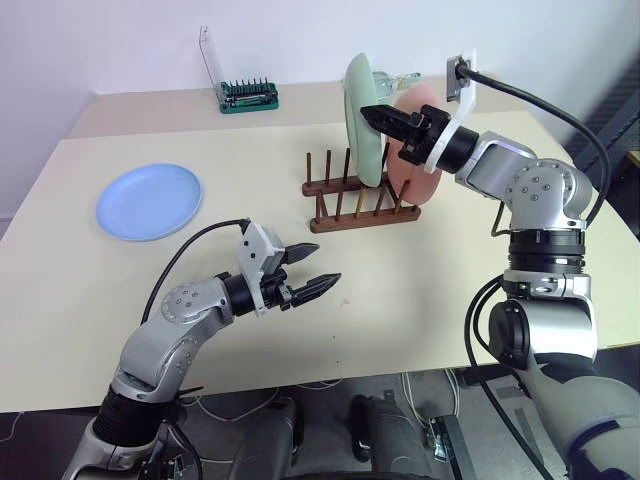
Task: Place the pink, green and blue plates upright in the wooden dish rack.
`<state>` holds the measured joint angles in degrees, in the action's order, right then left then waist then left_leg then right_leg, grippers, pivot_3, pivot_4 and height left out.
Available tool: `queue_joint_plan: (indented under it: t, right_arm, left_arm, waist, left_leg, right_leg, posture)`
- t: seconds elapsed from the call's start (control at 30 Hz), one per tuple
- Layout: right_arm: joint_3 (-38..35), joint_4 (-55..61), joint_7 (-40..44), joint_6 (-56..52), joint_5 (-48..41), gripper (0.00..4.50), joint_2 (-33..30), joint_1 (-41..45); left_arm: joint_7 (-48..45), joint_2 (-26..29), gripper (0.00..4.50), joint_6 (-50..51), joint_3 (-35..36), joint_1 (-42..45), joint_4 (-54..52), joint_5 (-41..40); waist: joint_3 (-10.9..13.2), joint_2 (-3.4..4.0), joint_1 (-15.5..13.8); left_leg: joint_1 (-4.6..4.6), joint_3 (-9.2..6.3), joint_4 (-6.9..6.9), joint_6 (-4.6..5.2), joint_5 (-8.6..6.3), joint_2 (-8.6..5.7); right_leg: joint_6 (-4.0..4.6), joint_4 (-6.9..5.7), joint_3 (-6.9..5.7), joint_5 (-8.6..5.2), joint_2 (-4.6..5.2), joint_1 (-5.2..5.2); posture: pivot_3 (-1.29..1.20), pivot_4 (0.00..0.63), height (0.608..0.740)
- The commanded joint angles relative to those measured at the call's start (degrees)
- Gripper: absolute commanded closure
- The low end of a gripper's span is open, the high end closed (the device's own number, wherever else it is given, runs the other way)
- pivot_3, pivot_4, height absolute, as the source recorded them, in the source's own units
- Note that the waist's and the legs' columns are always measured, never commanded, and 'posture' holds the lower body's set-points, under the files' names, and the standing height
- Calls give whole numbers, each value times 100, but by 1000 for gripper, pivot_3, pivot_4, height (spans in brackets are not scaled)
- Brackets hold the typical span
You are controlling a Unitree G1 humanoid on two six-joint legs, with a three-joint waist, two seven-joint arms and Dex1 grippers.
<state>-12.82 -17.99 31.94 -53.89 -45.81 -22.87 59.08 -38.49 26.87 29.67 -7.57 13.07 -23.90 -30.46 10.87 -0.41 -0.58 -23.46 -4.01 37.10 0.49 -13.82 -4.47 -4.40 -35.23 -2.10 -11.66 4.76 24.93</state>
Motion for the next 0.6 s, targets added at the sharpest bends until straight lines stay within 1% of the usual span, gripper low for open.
queue_joint_plan:
  t: [0.03, 0.07, 0.13, 0.17, 0.23, 0.37, 0.53, 0.6]
  right_arm:
    - [-170, -13, 0, 8, -12, 3584, -31, 202]
    - [-172, -15, 7, 26, -2, 3139, -26, 209]
    - [-153, 22, 18, 112, 51, 2004, -34, 231]
    - [-138, 50, 22, 168, 92, 1621, -42, 242]
    - [-121, 93, 24, 270, 174, 644, -53, 262]
    - [176, 279, 173, 746, 691, 644, -282, 260]
    - [654, 666, 615, 1335, 1341, 644, -704, 176]
    - [1057, 765, 801, 1990, 2019, 644, -1026, 73]
  left_arm:
    - [-15, 17, 1040, -55, 107, 39, -197, 22]
    - [-9, 15, 1040, -56, 112, 41, -197, 24]
    - [6, 8, 1040, -56, 120, 33, -207, 24]
    - [14, 4, 1040, -56, 124, 26, -214, 22]
    - [30, -2, 1040, -51, 130, 16, -225, 17]
    - [65, -17, 1040, -53, 131, -1, -243, 19]
    - [124, -22, 1040, -76, 164, -11, -220, 48]
    - [184, -38, 1040, -59, 175, 5, -185, 63]
  waist:
    - [0, 0, 1]
    - [0, 0, 1]
    - [0, 0, 1]
    - [0, 0, 3]
    - [0, 0, 4]
    - [0, 0, 1]
    - [1, 1, 0]
    - [1, 1, 0]
  left_leg:
    - [0, 0, 0, 0, 0, 0]
    - [0, 1, 0, 0, 0, 0]
    - [0, 1, 0, 0, 0, 1]
    - [0, 2, 0, 0, 0, 1]
    - [0, 3, 0, 0, 0, 2]
    - [0, 4, 0, 0, 0, 2]
    - [0, 7, -1, 0, 0, 2]
    - [0, 7, -1, 0, 0, 3]
  right_leg:
    - [0, 0, 0, 0, 0, 0]
    - [3, 0, 1, -1, 0, 0]
    - [2, 0, 2, -1, -1, 0]
    - [2, 0, 2, -1, -1, 0]
    - [0, 0, 2, 0, -2, 1]
    - [0, 0, 3, 0, -3, 1]
    - [-1, 3, 3, 0, -4, 2]
    - [-1, 3, 3, 0, -5, 1]
  posture:
    - [0, 150, 740]
    - [0, 150, 740]
    - [0, 150, 740]
    - [0, 150, 740]
    - [0, 150, 740]
    - [0, 150, 740]
    - [0, 150, 740]
    - [0, 150, 740]
